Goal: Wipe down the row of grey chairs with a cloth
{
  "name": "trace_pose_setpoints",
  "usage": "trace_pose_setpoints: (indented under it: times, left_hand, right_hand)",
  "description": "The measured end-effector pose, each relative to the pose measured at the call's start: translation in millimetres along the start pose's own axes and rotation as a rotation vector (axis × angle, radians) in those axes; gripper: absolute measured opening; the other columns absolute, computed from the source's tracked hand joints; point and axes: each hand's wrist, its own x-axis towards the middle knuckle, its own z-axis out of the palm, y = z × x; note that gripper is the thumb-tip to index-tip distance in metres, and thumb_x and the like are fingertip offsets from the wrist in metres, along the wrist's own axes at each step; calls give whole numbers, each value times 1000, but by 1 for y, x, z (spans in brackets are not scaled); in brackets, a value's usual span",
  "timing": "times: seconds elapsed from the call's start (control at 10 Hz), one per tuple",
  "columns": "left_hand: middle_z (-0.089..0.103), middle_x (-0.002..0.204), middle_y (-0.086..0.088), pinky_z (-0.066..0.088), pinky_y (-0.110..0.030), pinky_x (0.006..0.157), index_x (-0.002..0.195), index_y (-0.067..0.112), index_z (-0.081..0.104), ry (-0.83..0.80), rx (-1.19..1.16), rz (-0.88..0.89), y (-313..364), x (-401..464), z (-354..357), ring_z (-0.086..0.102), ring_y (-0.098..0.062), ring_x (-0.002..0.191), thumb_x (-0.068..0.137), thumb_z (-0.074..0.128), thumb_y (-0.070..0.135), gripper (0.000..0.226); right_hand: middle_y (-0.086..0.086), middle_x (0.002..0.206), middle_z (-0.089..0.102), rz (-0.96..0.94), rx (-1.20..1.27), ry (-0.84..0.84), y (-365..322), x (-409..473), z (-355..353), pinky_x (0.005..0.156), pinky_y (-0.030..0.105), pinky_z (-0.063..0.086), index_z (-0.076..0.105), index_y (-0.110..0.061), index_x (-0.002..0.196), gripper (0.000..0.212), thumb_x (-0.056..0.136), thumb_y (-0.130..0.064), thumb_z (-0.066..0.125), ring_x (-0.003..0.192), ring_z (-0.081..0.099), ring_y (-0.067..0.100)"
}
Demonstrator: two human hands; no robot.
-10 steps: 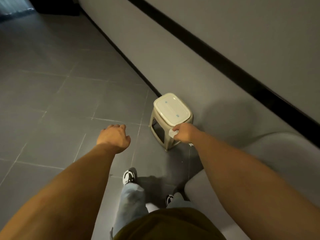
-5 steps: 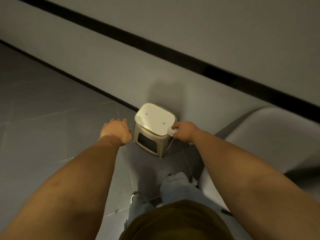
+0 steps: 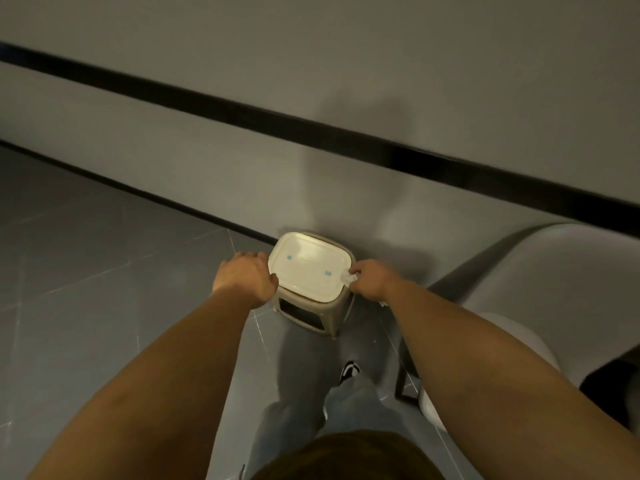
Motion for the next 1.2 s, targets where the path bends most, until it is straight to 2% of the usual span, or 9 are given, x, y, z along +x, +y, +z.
trace_pose_setpoints:
  times: [0.2,0.4,0.6,0.7,0.9,1.0,1.1,1.2]
  left_hand:
    - [59,125,-6,46,-41,93,134,19,48,-95,17,96,16,27,24,55,-25,111,94,44,48,50]
    - [58,129,-6,45,-40,93,136,18,47,-104,38,191,14,85,40,55,-24,113,95,43,47,50]
    - [61,124,-4,45,-41,88,130,19,51,-137,34,377,12,132,86,55,-24,109,92,46,47,48]
    - [61,120,-3,46,-40,86,128,19,52,-181,37,426,-9,150,103,55,-23,107,92,47,47,46]
    - [63,114,-4,47,-40,86,126,19,52,-175,84,344,-68,212,114,57,-22,100,92,45,45,44]
    - [62,120,-6,44,-41,91,128,18,53,-153,97,310,-86,236,124,55,-24,109,91,47,43,45]
    - [61,124,-4,43,-41,94,129,19,52,-130,101,304,-95,252,141,53,-23,115,91,49,44,46]
    - [59,126,-4,42,-41,96,131,18,52,-149,107,322,-93,263,163,51,-22,119,92,48,46,48]
  right_hand:
    - [7,145,51,41,52,-31,5,37,0,103,33,43,52,-22,143,56,90,-29,67,125,53,27]
    - [7,142,53,104,172,23,6,76,14,105,34,45,52,-21,142,55,90,-28,68,124,54,26]
    - [7,137,57,202,236,92,-2,116,44,100,30,43,57,-18,138,48,91,-28,65,121,56,26]
    - [8,139,56,245,246,98,-10,137,56,98,29,41,54,-17,140,53,89,-24,66,123,54,27]
    - [9,139,54,258,280,193,-26,199,61,101,33,43,52,-15,142,54,91,-26,65,123,53,29]
    - [10,135,55,259,276,296,-34,233,65,95,31,44,57,-13,136,47,90,-23,63,119,55,29]
    - [9,143,48,291,207,359,-37,266,78,98,37,44,51,-14,139,53,90,-32,63,126,47,32]
    - [8,165,10,387,49,173,-36,291,102,117,55,20,26,-25,154,82,88,-61,60,149,13,35]
